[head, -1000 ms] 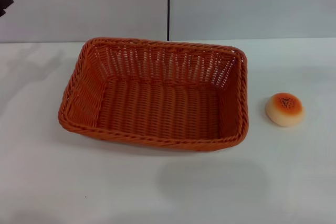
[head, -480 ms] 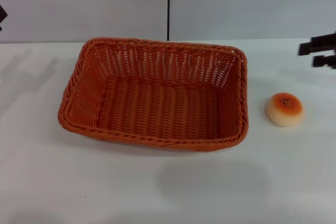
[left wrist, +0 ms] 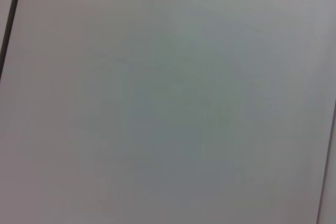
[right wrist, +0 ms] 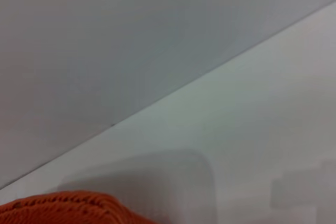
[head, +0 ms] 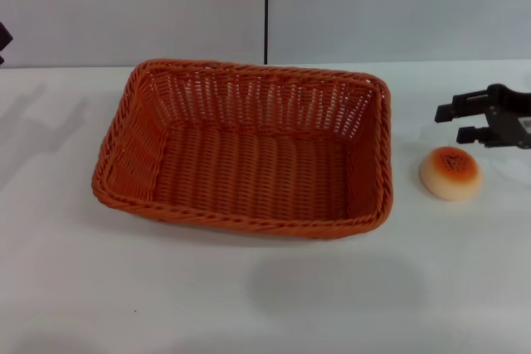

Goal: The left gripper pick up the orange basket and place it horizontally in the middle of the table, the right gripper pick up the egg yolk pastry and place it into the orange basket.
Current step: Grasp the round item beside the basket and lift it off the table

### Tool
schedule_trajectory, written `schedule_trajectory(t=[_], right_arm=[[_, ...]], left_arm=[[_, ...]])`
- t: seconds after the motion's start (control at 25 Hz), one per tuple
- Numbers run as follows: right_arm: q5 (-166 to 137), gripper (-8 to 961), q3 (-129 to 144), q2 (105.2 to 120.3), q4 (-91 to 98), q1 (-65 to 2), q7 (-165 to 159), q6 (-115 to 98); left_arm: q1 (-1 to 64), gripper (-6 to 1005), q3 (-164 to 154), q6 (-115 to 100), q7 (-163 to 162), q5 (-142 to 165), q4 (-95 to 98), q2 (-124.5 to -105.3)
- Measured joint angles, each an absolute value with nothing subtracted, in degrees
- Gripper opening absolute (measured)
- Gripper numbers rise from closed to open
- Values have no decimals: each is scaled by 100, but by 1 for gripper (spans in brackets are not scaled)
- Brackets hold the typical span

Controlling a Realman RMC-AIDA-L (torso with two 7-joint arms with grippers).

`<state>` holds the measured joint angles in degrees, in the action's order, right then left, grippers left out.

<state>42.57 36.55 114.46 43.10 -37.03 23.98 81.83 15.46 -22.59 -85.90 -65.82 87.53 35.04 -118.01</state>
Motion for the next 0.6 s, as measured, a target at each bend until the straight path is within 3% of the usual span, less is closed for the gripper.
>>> schedule_trajectory(t=[0.32,0.6], right_arm=[[4164,576,3946,11635,4939,-3607,1965,8471],[3078,575,4973,11502,5243,-3972,1919,9112]], left_arm=[[1520,815,-2254,-8565,-6491,8755,3569,-11782],[1539,815,-2241,-8506,-6382,8754,3569,-11778]])
